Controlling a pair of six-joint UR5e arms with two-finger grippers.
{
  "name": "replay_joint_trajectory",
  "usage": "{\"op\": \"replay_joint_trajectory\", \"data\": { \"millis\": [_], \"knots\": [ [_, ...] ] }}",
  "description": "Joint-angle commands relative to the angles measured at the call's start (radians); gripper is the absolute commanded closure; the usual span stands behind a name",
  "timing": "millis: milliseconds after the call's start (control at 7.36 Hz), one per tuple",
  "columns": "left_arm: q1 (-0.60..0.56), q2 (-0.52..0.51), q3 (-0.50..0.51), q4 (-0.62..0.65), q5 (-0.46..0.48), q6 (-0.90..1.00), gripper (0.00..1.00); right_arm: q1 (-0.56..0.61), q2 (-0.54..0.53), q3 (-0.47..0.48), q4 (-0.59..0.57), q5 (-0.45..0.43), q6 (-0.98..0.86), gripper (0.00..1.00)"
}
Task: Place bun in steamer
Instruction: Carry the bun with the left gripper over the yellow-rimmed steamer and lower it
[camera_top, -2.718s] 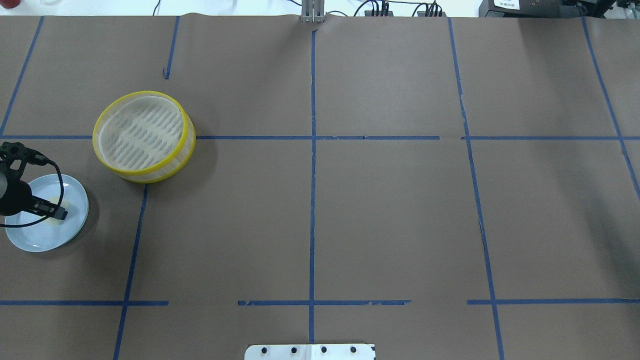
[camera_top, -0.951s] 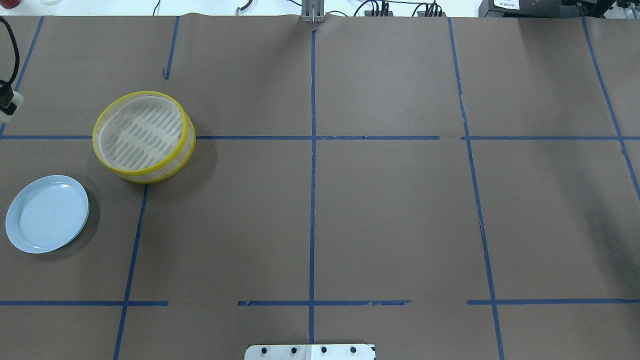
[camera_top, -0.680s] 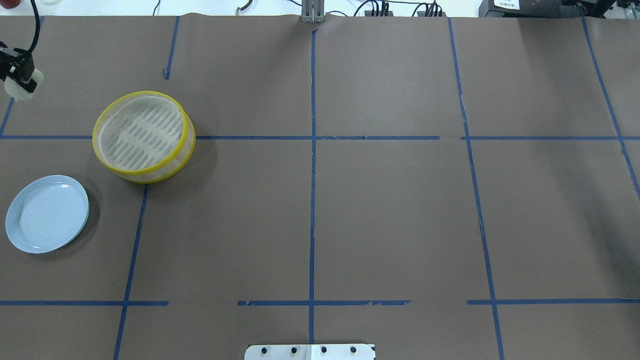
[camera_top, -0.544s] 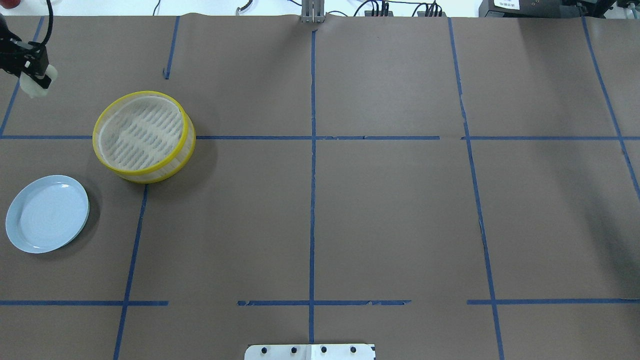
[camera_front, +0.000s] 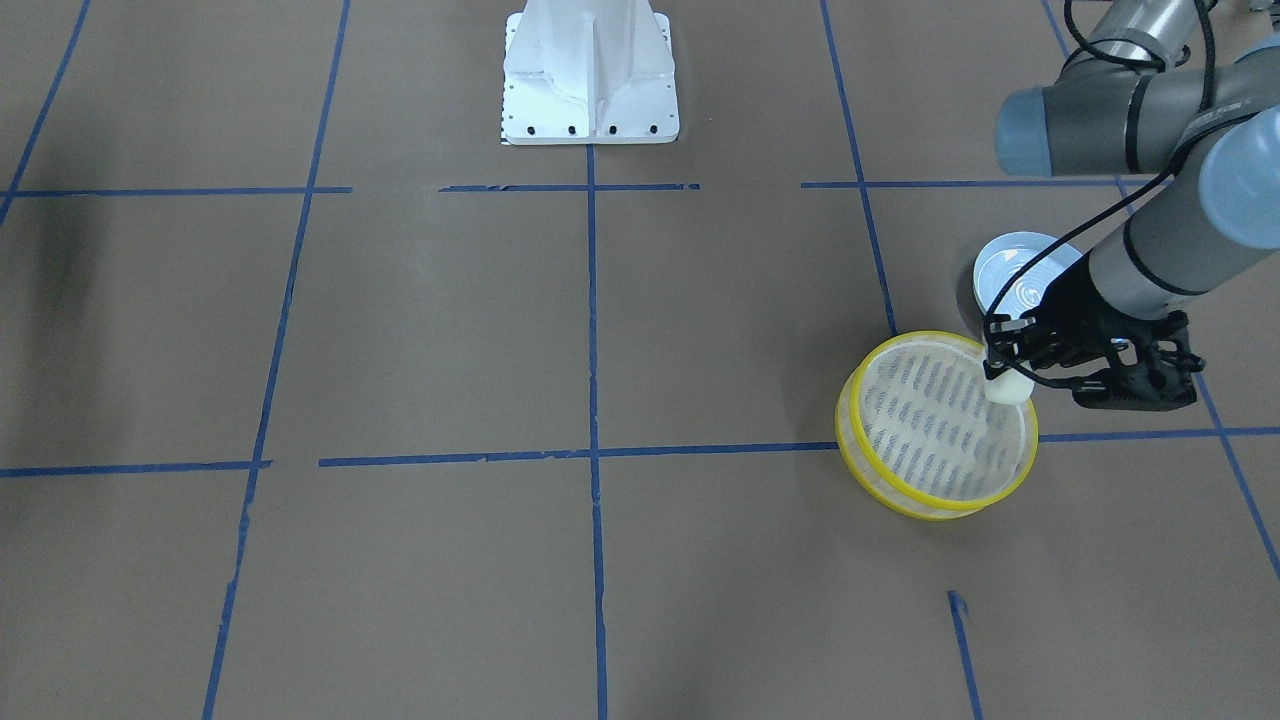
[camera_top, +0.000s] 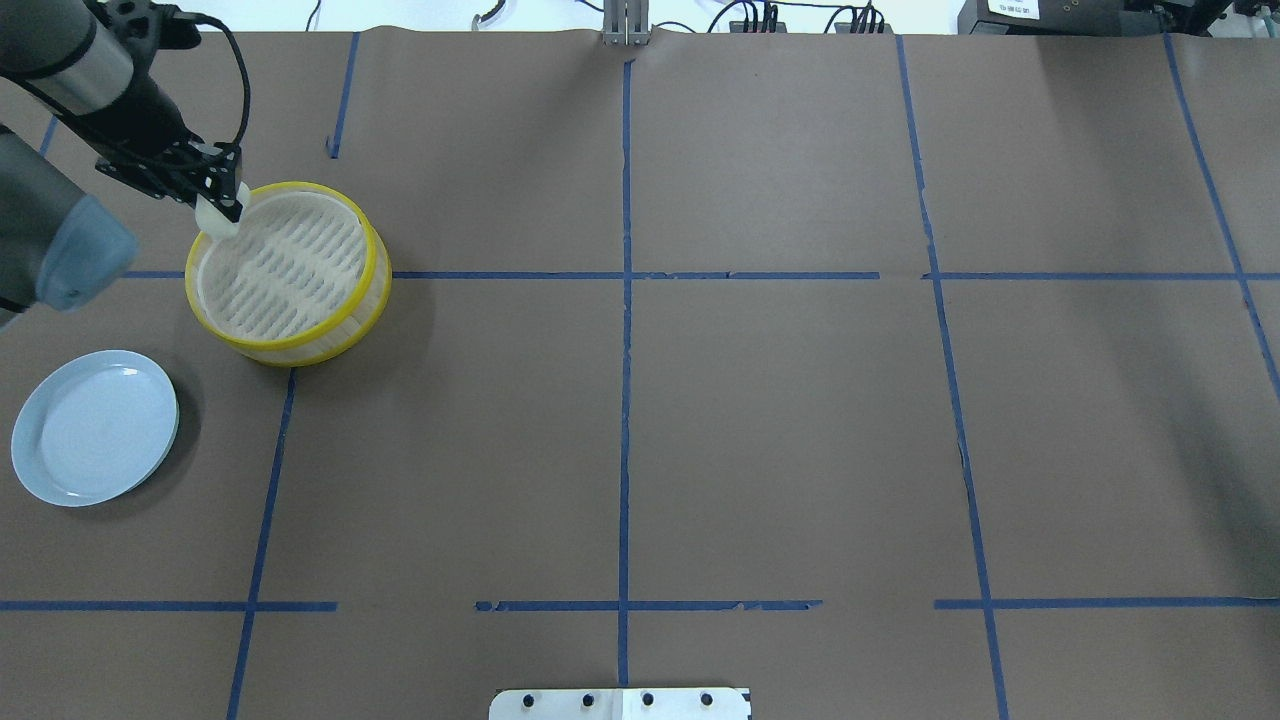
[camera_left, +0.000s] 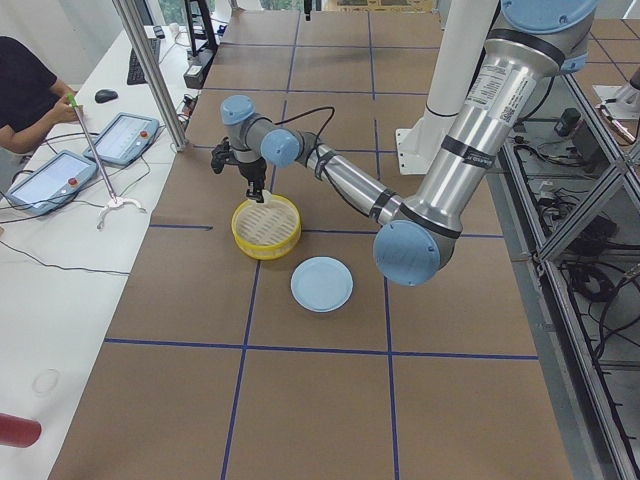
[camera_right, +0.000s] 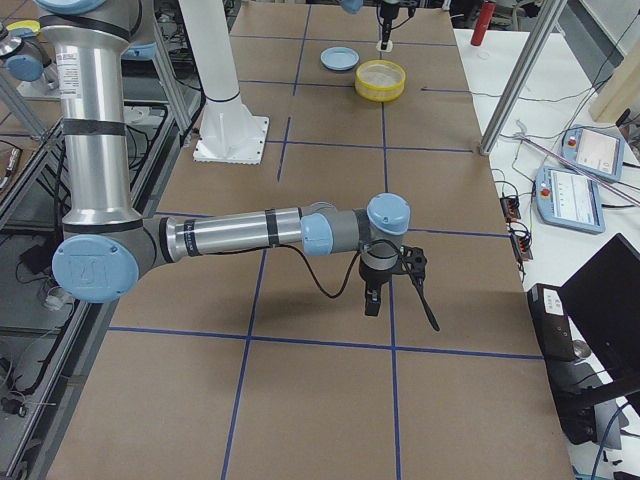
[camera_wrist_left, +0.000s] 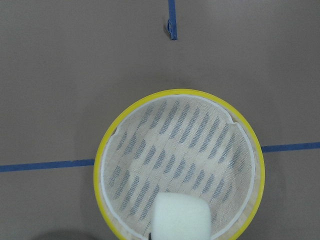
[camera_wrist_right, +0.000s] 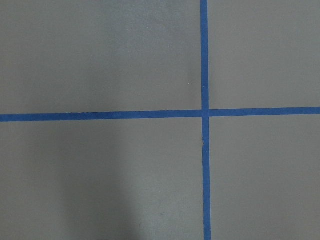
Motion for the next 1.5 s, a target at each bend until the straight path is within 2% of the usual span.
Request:
{"op": "replay_joint_trajectory", "data": {
  "millis": [0,272,680,951,1087,1359],
  "knots": [
    [0.067,0.004,0.080,-0.120,0.026,-0.074,0.68,0.000,0.000,0.000,0.000,0.000,0.000,0.00],
    [0.090,0.004,0.162,-0.231,0.047,-0.095,0.68,0.000,0.000,0.000,0.000,0.000,0.000,0.00],
    [0.124,0.004,0.178,-0.262,0.098,-0.123,0.68,0.000,0.000,0.000,0.000,0.000,0.000,0.00],
    [0.125,0.004,0.178,-0.262,0.100,-0.123,0.68,0.000,0.000,0.001,0.000,0.000,0.000,0.00],
    [0.125,0.004,0.178,-0.262,0.100,-0.119,0.61,-0.002,0.000,0.000,0.000,0.000,0.000,0.00],
    [0.124,0.004,0.175,-0.264,0.116,-0.120,0.00,0.000,0.000,0.000,0.000,0.000,0.000,0.00]
  ]
}}
